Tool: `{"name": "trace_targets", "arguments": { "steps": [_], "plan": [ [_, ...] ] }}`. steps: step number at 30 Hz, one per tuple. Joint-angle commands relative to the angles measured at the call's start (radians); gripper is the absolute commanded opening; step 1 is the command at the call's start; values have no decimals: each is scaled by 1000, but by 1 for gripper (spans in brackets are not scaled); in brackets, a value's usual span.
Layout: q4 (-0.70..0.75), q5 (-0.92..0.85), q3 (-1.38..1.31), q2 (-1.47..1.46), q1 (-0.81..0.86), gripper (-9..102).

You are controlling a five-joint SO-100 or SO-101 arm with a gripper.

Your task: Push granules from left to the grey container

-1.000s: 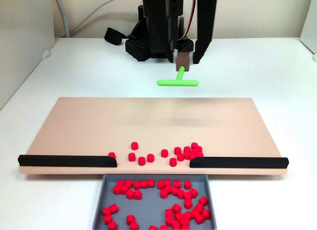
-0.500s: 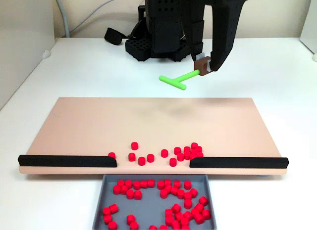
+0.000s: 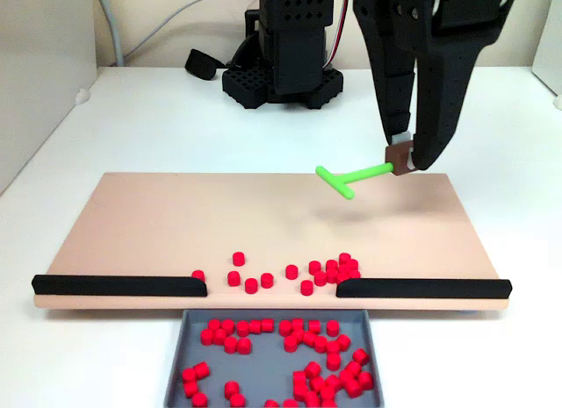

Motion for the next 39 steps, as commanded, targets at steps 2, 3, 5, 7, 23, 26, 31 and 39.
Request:
{"name": "trace_targets", "arguments": {
  "steps": [2,3,5,7,23,26,31,39],
  "plan": [
    [5,48,-86,-52,-25,0],
    [5,54,-107,-69,-28,0],
    [5,69,-156,-101,-34,0],
    [5,81,-210,-133,-44,0],
    [20,192,-370,-296,-74,0],
    [20,210,-370,-307,-74,0],
    [20,227,-370,-325,-71,0],
    [20,241,-370,-351,-55,0]
  ]
}}
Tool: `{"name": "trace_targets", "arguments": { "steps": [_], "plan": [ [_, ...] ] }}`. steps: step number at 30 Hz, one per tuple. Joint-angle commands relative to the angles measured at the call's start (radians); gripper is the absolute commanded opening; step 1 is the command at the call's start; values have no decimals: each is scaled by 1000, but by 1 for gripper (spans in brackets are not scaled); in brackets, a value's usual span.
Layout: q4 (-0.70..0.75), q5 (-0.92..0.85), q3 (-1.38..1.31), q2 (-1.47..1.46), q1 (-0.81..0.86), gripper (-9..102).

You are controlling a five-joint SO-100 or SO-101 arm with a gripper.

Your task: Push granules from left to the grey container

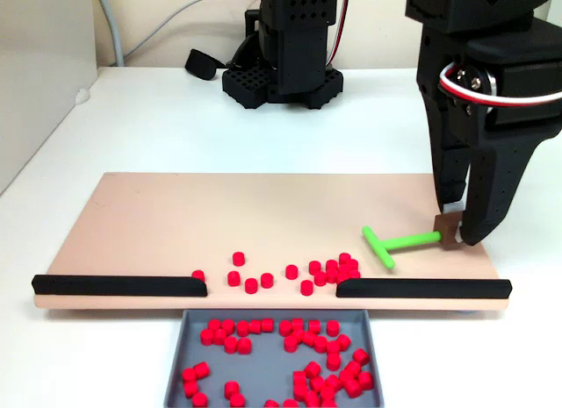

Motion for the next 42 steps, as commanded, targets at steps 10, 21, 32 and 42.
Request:
{"name": "trace_targets", "arguments": {
  "steps": [10,21,32,42],
  "plan": [
    [3,-5,-31,-9,32,0],
    [3,-20,-32,-25,49,0],
    [3,-25,-75,-55,51,0],
    [3,-25,-75,-66,64,0]
  ]
}}
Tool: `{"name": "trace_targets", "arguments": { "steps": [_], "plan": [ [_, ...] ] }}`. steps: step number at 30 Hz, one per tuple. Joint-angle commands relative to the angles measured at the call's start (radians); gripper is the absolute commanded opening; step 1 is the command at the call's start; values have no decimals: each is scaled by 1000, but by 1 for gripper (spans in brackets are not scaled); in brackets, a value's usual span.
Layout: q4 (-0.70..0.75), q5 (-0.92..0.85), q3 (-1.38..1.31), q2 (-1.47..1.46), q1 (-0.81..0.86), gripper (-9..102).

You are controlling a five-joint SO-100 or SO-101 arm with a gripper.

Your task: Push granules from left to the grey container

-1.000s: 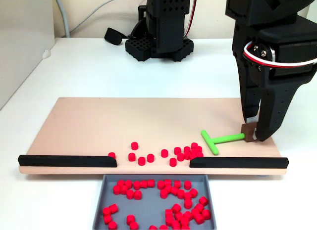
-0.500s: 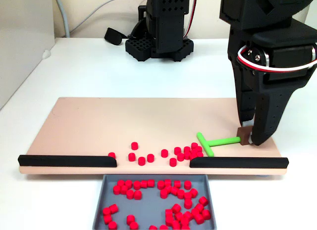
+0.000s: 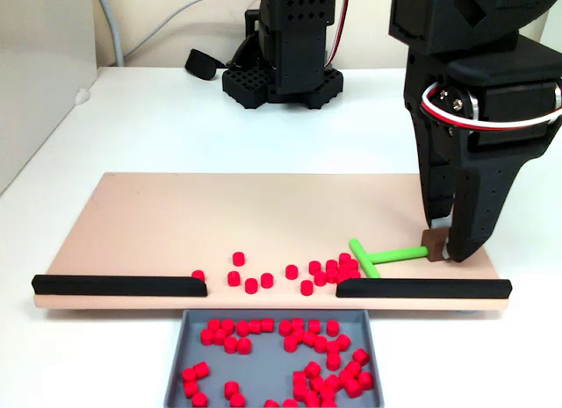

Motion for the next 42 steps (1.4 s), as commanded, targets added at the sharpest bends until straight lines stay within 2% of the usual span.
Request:
{"name": "trace_targets", "arguments": {
  "steps": [1,42],
  "plan": [
    [2,-5,-20,0,17,0],
    [29,-38,-20,-17,87,0]
  ]
}}
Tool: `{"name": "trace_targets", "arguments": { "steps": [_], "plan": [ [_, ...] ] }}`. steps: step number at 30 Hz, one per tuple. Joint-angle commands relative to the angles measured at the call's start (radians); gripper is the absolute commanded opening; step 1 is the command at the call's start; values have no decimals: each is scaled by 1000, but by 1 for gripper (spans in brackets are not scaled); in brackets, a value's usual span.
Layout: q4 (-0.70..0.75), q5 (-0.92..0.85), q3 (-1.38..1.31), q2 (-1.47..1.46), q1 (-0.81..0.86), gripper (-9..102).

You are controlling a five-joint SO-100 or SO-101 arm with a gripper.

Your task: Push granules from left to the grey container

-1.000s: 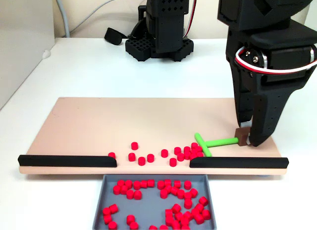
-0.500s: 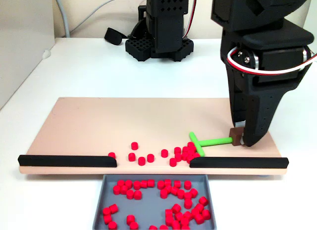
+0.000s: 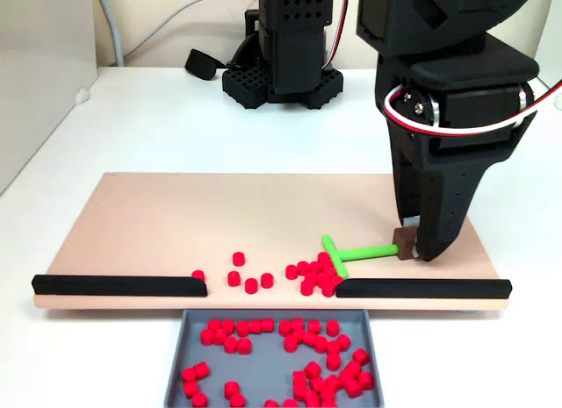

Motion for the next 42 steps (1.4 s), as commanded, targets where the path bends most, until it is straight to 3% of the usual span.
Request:
{"name": "trace_targets", "arguments": {
  "steps": [1,42],
  "plan": [
    [-6,-11,-9,-2,14,0],
    [-9,-98,-11,-15,46,0]
  ]
}}
